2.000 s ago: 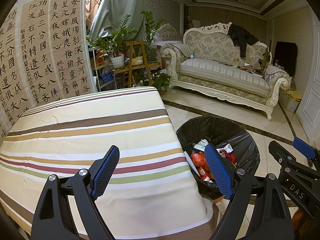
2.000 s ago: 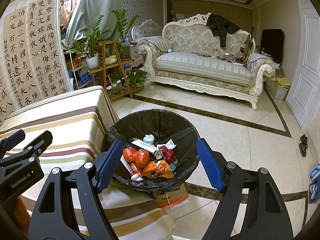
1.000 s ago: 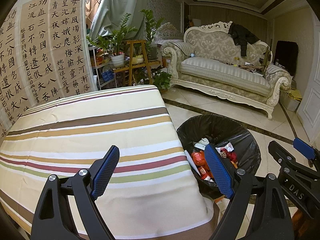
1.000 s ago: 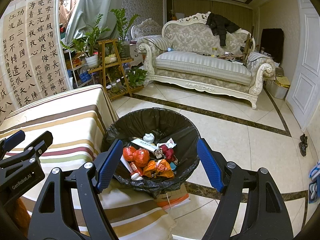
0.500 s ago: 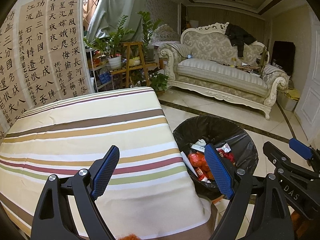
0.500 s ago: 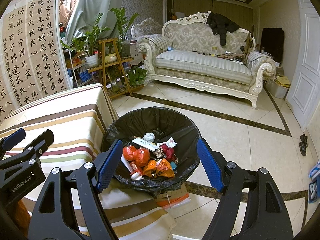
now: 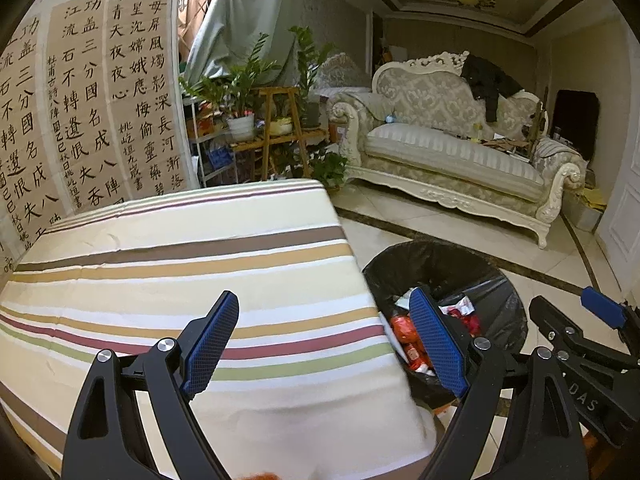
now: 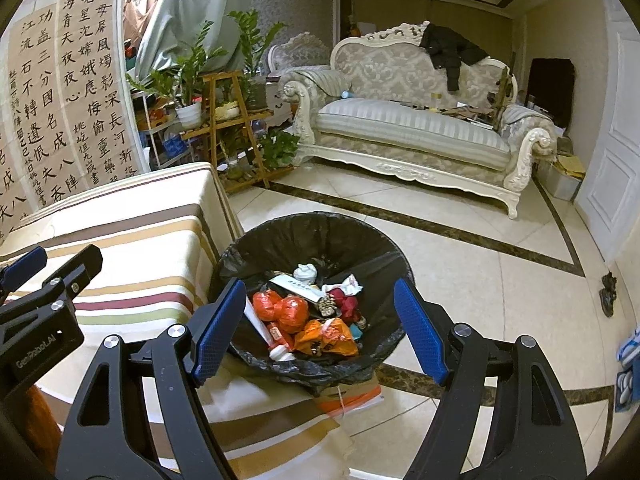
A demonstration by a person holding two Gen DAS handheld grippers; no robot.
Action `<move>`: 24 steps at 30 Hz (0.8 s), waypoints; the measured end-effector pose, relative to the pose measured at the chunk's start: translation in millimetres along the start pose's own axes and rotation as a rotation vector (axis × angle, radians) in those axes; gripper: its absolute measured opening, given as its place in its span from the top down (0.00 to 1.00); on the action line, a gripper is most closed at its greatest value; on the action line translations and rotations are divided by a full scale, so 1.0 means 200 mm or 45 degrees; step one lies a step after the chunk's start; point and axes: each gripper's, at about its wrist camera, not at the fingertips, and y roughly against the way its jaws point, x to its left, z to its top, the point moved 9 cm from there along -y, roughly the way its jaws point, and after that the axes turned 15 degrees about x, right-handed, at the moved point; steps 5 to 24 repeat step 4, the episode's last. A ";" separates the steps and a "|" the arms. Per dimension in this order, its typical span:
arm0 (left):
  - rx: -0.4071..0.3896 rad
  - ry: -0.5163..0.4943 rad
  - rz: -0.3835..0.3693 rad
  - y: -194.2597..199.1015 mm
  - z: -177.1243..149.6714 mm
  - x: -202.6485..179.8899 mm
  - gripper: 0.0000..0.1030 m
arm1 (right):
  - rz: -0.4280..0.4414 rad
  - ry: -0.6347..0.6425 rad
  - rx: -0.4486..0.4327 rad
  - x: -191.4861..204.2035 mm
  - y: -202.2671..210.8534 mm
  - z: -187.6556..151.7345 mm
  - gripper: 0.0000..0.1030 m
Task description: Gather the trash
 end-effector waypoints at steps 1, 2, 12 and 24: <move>0.008 0.005 0.003 -0.01 0.00 0.02 0.18 | 0.004 0.015 0.004 0.03 0.00 0.00 0.28; 0.016 0.015 0.008 -0.02 0.00 0.04 0.18 | 0.009 0.028 0.007 0.05 0.00 0.00 0.28; 0.034 0.040 0.019 -0.04 -0.01 0.10 0.18 | 0.022 0.058 0.018 0.12 -0.02 0.02 0.27; 0.034 0.040 0.019 -0.04 -0.01 0.10 0.18 | 0.022 0.058 0.018 0.12 -0.02 0.02 0.27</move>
